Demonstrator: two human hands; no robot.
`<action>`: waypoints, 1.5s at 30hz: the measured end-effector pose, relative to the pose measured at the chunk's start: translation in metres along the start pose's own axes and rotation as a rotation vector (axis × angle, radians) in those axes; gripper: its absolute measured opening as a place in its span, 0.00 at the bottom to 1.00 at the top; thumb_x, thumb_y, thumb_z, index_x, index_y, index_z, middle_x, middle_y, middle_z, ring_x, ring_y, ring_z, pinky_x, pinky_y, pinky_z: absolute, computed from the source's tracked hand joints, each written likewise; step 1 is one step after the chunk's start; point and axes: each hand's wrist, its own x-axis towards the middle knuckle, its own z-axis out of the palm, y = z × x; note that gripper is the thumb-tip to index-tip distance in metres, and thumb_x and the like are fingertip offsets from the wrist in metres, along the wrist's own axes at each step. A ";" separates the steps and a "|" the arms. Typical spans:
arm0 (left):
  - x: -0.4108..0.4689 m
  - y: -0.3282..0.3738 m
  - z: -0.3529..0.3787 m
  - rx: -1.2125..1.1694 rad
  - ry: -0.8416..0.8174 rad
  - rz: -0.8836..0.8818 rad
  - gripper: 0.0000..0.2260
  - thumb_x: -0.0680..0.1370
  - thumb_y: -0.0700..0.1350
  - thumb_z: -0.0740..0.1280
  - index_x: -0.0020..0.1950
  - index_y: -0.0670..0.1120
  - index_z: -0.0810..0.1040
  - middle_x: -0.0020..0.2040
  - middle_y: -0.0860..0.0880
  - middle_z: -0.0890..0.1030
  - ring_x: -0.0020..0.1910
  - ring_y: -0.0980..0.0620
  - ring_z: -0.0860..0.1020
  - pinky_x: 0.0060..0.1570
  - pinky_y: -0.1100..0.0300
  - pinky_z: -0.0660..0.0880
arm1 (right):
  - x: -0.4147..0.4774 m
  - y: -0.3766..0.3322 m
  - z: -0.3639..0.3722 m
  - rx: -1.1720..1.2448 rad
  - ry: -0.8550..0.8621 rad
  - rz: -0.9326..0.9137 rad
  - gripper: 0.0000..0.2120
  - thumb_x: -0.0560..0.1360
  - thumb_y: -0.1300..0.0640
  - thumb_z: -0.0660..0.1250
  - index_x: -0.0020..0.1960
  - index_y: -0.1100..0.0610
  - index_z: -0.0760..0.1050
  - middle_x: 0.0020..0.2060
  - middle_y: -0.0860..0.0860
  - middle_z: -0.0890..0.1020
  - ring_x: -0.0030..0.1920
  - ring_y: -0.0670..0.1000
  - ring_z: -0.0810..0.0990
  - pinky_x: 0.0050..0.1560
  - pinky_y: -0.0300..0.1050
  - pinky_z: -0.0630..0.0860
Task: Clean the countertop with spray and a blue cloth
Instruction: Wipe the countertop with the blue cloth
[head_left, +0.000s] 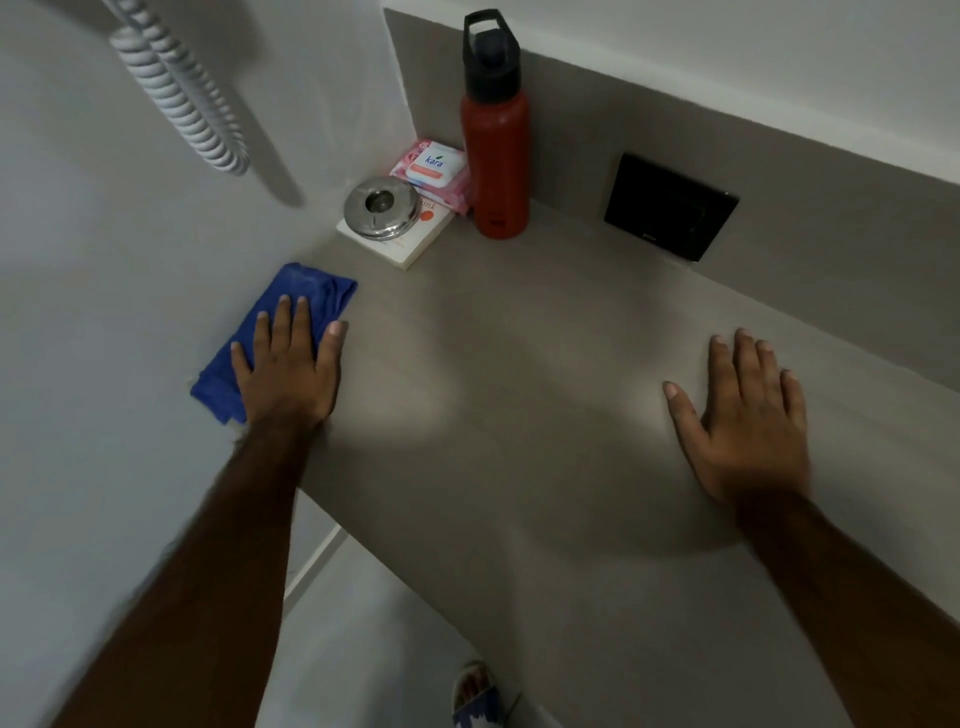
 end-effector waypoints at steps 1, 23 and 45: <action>-0.009 -0.004 0.000 0.000 0.010 -0.025 0.38 0.77 0.73 0.34 0.83 0.55 0.47 0.84 0.52 0.49 0.82 0.48 0.47 0.78 0.37 0.42 | -0.001 0.000 0.000 0.001 -0.007 -0.001 0.39 0.82 0.31 0.44 0.84 0.54 0.52 0.84 0.55 0.54 0.84 0.55 0.51 0.82 0.60 0.52; -0.085 0.234 0.032 0.001 -0.203 0.369 0.37 0.78 0.71 0.38 0.82 0.53 0.41 0.83 0.51 0.40 0.82 0.47 0.38 0.77 0.35 0.37 | -0.024 0.067 -0.012 -0.044 -0.014 0.011 0.36 0.81 0.30 0.44 0.84 0.47 0.53 0.84 0.52 0.55 0.84 0.55 0.53 0.82 0.60 0.54; -0.047 0.293 0.045 0.047 -0.137 0.622 0.33 0.80 0.69 0.41 0.82 0.57 0.50 0.83 0.56 0.50 0.82 0.50 0.48 0.78 0.38 0.43 | -0.024 0.074 -0.006 -0.051 0.033 0.019 0.35 0.81 0.30 0.48 0.84 0.46 0.55 0.84 0.52 0.57 0.83 0.54 0.55 0.82 0.60 0.54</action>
